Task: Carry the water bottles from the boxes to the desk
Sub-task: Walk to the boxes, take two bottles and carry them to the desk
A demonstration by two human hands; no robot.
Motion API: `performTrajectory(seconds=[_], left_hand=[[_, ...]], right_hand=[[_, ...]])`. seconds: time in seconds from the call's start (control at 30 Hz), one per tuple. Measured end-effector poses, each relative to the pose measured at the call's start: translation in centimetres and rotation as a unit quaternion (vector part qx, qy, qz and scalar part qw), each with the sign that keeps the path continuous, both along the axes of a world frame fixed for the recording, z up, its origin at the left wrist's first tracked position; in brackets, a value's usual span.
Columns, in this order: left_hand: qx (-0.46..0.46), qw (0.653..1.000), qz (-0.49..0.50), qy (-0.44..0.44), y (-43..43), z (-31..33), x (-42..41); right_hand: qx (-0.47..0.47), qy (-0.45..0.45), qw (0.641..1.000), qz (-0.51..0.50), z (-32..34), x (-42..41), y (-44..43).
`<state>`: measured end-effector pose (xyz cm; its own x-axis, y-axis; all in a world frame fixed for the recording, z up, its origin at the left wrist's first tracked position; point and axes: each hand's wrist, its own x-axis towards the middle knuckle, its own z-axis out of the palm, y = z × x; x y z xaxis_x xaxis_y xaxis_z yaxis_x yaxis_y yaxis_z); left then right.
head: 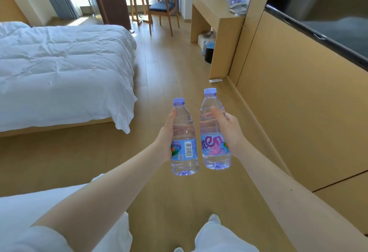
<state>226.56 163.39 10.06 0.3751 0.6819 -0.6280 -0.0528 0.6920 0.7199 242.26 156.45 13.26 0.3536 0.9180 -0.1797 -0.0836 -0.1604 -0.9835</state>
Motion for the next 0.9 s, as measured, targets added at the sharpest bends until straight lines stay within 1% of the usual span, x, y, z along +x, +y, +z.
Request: performTrajectory(seconds=[0.1,0.3,0.6,0.77,0.9], left_hand=[[-0.021,1.0,0.005,-0.005,2.4,-0.5,1.1],[-0.015,0.999,0.036,0.034,10.1,-1.2,3.8],[-0.023,0.995,0.079,0.061,22.8,0.4,10.9],[-0.029,0.992,0.096,0.079,27.7,0.3,13.6],[-0.032,0.991,0.096,0.088,30.8,-0.4,14.5]], right_hand=[[-0.014,-0.005,1.0,0.002,-1.0,1.1,3.3],[-0.032,0.019,0.999,0.03,-3.0,4.6,12.0],[-0.03,0.018,0.998,0.053,-3.0,12.6,26.3],[-0.038,0.02,0.996,0.072,-4.2,15.6,31.2],[-0.041,0.014,0.997,0.064,-5.2,16.6,34.4]])
